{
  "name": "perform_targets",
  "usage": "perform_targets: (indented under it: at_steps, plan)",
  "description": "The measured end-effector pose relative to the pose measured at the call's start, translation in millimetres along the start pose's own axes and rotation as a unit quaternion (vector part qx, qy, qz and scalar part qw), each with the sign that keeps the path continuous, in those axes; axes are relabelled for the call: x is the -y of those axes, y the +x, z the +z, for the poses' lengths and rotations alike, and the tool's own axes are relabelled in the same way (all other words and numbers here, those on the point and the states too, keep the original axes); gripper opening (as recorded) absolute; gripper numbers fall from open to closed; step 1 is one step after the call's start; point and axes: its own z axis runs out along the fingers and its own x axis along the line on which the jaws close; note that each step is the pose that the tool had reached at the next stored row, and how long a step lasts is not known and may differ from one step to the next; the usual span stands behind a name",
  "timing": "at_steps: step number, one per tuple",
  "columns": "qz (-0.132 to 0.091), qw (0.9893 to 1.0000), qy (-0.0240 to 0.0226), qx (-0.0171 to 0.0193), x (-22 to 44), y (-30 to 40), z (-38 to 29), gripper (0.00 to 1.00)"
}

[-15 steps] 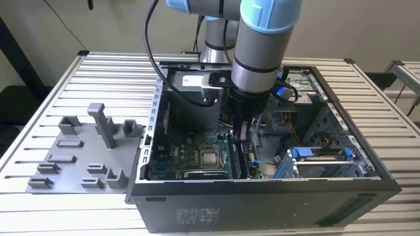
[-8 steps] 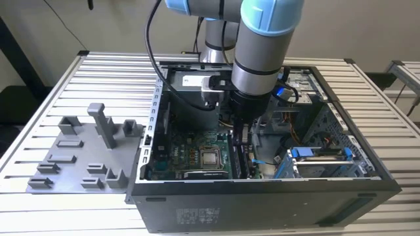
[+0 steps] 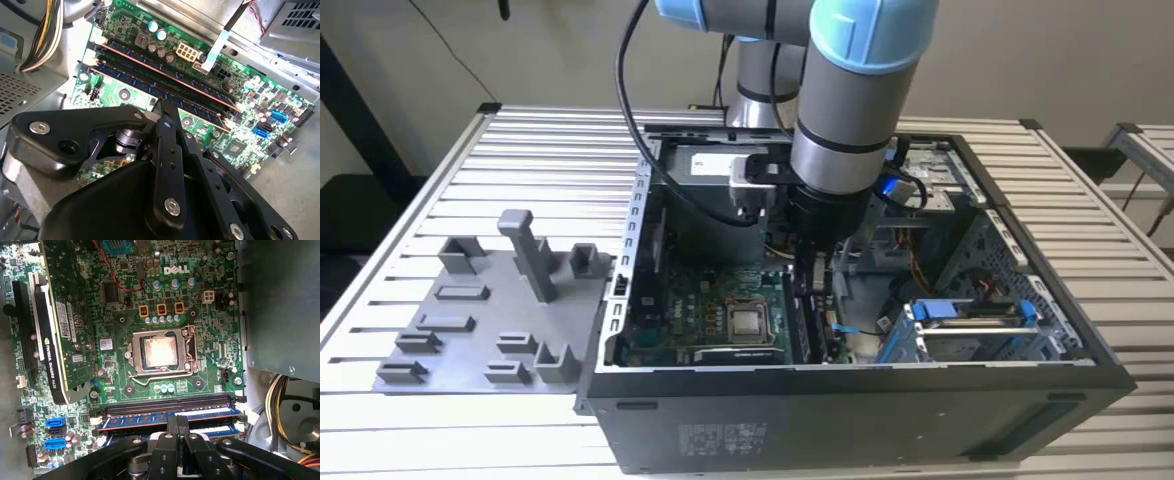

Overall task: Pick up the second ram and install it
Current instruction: 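Press down the second ram until it locks into place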

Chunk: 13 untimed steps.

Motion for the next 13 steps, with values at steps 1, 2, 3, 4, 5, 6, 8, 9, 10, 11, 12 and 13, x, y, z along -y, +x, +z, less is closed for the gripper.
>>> perform_targets:
  at_steps: [1,2,3,4,5,6,8,9,10,11,12,13]
  plan:
    - [0.000,1.0000,0.0000,0.0000,0.0,0.0,0.0,0.11]
    - [0.000,1.0000,0.0000,0.0000,0.0,0.0,0.0,0.11]
    - [0.000,1.0000,0.0000,0.0000,0.0,0.0,0.0,0.11]
    - [0.000,1.0000,0.0000,0.0000,0.1,0.5,0.0,0.11]
    - [0.000,1.0000,0.0000,0.0001,0.2,1.0,0.1,0.11]
    - [0.000,1.0000,-0.0001,0.0001,0.2,1.4,0.6,0.11]
    - [0.000,1.0000,-0.0002,0.0003,0.3,2.4,2.5,0.11]
    - [0.000,1.0000,-0.0003,0.0002,0.4,2.7,3.8,0.11]
    - [0.000,1.0000,-0.0005,0.0001,0.4,3.1,5.0,0.11]
    - [0.000,1.0000,-0.0005,0.0002,0.4,3.2,6.5,0.11]
    - [-0.001,1.0000,-0.0005,0.0001,0.4,3.4,7.4,0.11]
    - [-0.001,1.0000,-0.0006,0.0000,0.5,3.9,7.6,0.11]
